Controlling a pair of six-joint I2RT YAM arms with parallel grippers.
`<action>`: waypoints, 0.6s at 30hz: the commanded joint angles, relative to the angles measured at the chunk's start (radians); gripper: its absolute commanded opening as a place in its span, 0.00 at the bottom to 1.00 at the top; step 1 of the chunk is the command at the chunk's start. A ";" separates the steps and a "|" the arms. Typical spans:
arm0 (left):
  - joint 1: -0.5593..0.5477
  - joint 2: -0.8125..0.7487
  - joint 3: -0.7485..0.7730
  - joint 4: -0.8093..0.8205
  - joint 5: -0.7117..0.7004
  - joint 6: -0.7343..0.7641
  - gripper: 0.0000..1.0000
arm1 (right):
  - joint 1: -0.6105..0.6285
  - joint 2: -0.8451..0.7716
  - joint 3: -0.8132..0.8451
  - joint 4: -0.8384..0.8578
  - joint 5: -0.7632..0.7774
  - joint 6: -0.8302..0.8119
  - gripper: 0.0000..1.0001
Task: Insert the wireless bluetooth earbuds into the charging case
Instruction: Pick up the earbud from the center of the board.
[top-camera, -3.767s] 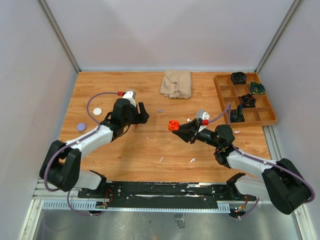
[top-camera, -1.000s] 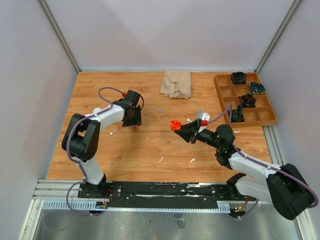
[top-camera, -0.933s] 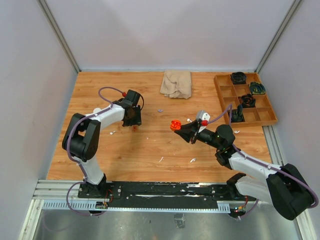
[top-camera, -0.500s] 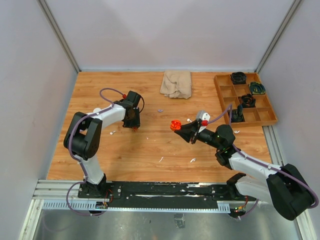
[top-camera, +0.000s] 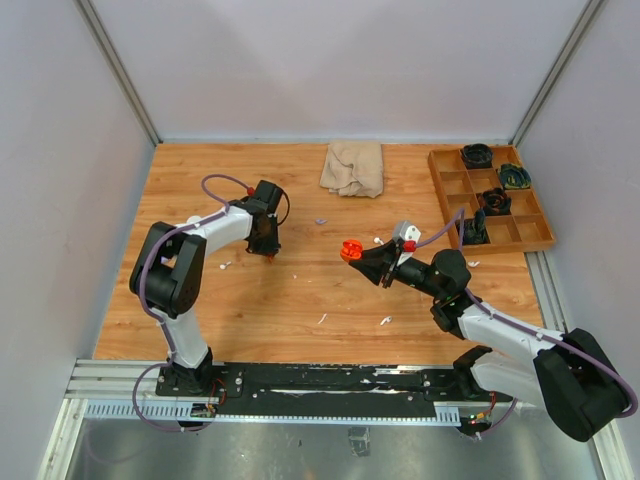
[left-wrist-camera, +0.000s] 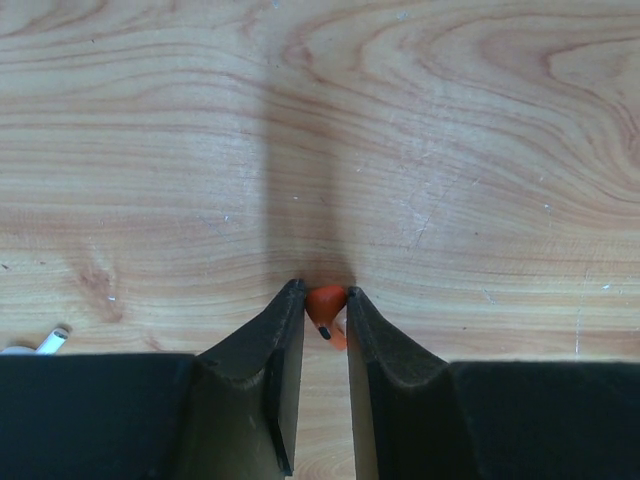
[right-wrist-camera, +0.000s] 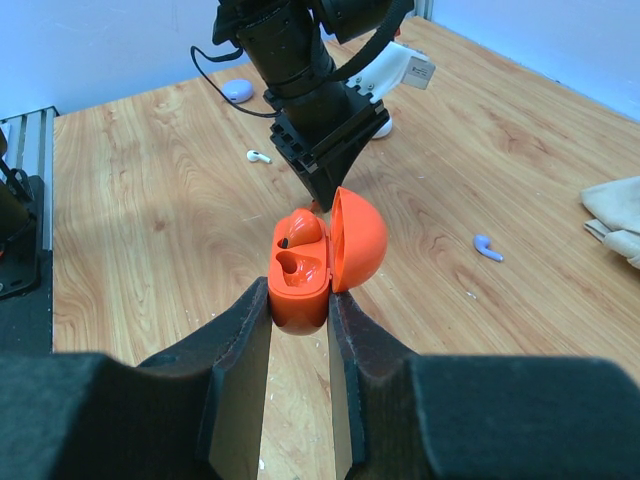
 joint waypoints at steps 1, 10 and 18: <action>-0.018 0.030 0.015 -0.021 0.021 0.017 0.25 | -0.012 -0.017 0.010 0.014 0.000 -0.015 0.03; -0.054 0.059 0.036 -0.059 -0.009 0.037 0.27 | -0.013 -0.019 0.009 0.010 -0.001 -0.019 0.03; -0.066 0.075 0.043 -0.066 -0.003 0.044 0.31 | -0.012 -0.020 0.011 0.006 0.000 -0.021 0.03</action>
